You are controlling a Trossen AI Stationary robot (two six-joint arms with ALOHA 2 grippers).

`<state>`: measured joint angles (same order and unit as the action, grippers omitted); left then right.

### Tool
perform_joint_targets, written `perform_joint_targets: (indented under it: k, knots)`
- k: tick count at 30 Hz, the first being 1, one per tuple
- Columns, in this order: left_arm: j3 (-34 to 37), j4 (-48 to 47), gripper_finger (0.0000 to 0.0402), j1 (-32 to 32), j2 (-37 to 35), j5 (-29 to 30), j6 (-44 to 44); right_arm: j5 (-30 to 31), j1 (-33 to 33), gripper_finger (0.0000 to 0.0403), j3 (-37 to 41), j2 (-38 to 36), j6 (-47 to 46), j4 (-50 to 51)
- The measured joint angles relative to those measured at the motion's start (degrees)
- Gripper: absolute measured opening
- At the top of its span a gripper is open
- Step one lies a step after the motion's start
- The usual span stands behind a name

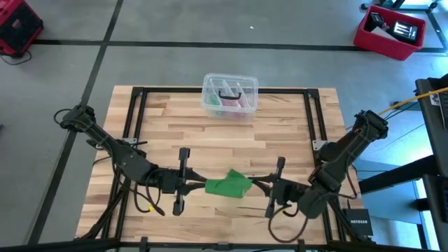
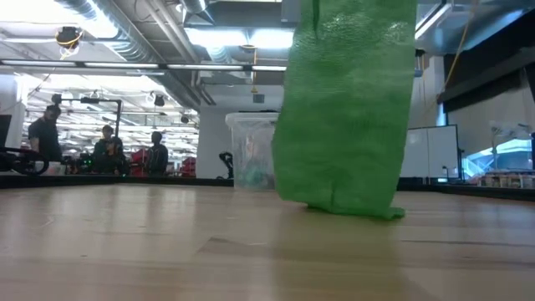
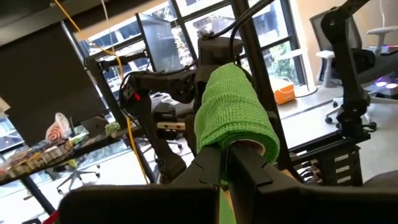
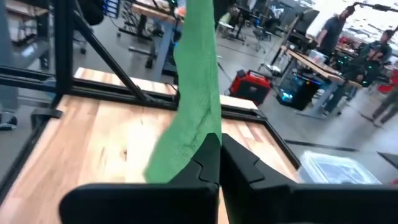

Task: Roll bandage
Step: Roll the green bandage

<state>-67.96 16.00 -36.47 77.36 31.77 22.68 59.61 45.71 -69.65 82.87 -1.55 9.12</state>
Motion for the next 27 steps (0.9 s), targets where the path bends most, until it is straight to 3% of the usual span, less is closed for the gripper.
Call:
perform_joint_targets:
  k: [11,16,21,27]
  knots:
    - [0.02,4.55,0.0002,-2.01,0.02,-0.09,4.98,1.67,0.05,0.0002,-0.02,0.00,-10.63,10.87]
    - [0.02,4.24,0.0002,-1.50,0.04,-0.11,4.12,0.98,-0.40,0.0003,-0.02,0.00,-8.70,5.69]
    - [0.07,2.49,0.0002,0.78,0.04,0.32,1.28,-5.05,-1.13,0.0004,-0.02,0.00,-1.39,-3.59]
    - [0.07,0.67,0.0002,2.81,0.02,0.46,-1.28,-14.02,-4.24,0.0008,0.00,0.12,-2.15,-5.91]
